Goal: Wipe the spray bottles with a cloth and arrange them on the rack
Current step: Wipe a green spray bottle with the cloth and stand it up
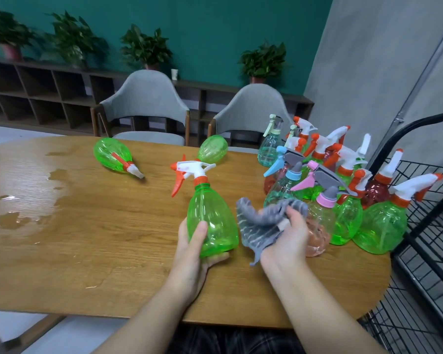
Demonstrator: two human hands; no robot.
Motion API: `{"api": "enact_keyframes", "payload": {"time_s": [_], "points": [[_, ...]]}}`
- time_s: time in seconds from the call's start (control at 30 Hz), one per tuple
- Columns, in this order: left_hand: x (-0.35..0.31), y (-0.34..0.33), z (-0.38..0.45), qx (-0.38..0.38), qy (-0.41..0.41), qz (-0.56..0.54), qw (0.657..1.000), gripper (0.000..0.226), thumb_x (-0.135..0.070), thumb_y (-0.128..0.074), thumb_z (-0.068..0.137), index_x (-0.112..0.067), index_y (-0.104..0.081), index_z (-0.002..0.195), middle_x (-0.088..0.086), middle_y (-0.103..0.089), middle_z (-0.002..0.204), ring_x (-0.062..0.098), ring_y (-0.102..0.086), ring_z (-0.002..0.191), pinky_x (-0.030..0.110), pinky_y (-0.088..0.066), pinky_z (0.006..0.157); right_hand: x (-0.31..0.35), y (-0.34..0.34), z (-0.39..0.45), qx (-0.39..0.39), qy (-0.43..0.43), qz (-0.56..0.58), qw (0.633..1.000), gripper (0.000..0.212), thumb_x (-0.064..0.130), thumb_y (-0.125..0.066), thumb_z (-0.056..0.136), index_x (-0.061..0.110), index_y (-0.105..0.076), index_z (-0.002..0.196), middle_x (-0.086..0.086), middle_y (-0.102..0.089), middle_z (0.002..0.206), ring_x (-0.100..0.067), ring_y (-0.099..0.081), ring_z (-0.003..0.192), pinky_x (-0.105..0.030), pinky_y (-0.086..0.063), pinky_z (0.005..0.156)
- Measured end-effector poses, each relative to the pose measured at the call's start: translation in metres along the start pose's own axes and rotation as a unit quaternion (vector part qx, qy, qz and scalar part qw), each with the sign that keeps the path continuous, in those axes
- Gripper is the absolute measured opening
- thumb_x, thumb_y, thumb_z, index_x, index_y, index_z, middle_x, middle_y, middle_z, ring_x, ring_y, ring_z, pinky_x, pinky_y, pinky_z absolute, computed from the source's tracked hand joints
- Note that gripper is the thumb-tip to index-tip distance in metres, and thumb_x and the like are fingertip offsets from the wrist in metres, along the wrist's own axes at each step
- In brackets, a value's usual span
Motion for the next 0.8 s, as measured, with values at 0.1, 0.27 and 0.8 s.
{"api": "enact_keyframes", "payload": {"time_s": [0.1, 0.27, 0.8], "points": [[0.001, 0.000, -0.001, 0.001, 0.009, -0.005, 1.000, 0.073, -0.048, -0.072, 0.065, -0.015, -0.047, 0.126, 0.014, -0.067, 0.114, 0.028, -0.070, 0.091, 0.039, -0.057, 0.059, 0.010, -0.009, 0.008, -0.021, 0.014, -0.011, 1.000, 0.029, 0.030, -0.044, 0.099, 0.010, -0.065, 0.100, -0.011, -0.069, 0.092, -0.025, -0.065, 0.083, -0.040, -0.051, 0.083], [0.003, -0.006, -0.003, 0.026, 0.019, 0.007, 0.999, 0.062, -0.037, -0.062, 0.076, -0.006, -0.050, 0.129, 0.022, -0.066, 0.120, 0.036, -0.069, 0.098, 0.049, -0.058, 0.071, 0.004, -0.048, 0.006, 0.093, 0.082, -0.270, 0.955, 0.025, 0.037, -0.052, 0.095, 0.019, -0.069, 0.090, -0.003, -0.071, 0.090, -0.021, -0.066, 0.084, -0.044, -0.051, 0.087], [0.000, -0.015, -0.007, 0.053, 0.039, -0.001, 0.998, 0.064, -0.057, -0.031, 0.089, -0.015, -0.056, 0.130, 0.012, -0.068, 0.123, 0.024, -0.066, 0.112, 0.040, -0.059, 0.077, -0.029, -0.049, -0.028, 0.310, 0.291, -0.528, 0.735, 0.052, 0.024, -0.041, 0.066, 0.021, -0.071, 0.107, 0.038, -0.053, 0.118, 0.000, -0.035, 0.136, -0.024, -0.025, 0.113]]}}
Point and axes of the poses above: each hand's wrist, its own z-axis towards the middle knuckle, its own y-axis out of the back of the hand, x = y × z, the point moved 9 cm from there along z, towards the middle knuckle
